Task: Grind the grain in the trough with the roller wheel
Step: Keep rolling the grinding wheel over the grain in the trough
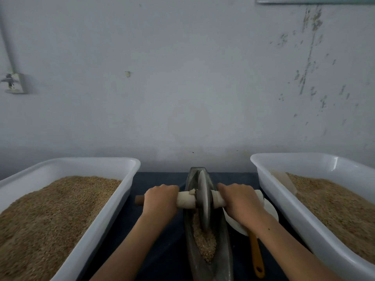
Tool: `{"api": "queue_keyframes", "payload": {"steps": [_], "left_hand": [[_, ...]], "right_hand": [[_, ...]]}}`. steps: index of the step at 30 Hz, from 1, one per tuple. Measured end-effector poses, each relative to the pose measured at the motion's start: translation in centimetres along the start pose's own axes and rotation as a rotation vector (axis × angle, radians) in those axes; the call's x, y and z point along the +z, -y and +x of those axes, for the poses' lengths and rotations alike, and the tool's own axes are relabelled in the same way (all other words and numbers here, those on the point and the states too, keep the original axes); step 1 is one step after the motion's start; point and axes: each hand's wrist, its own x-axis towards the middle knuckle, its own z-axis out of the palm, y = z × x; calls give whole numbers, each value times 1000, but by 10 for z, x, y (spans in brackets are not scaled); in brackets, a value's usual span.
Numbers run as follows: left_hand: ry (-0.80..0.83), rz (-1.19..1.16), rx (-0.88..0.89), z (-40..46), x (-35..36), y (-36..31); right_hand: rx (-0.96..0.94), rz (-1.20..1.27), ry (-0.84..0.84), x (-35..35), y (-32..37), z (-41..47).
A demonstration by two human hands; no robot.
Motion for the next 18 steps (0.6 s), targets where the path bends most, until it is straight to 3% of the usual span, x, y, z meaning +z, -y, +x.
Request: {"api": "queue_keyframes", "payload": {"steps": [3,7,9,13,18], "left_hand": [[64,18,27,1,-3,2],[295,18,41,2,-9,8],[376,-3,31,3,-9,10],[328,-3,-2,1,-9,7],[-42,36,-35,-2,0,-4]], "right_hand": [[-16,-8,129,-9,-2,-1],[-66,14,392,-23,-6,1],[-81,0,440,-25,-6,2],[-74,-25,311,-19,-4,3],[-10,34,16,-1,-4,4]]}}
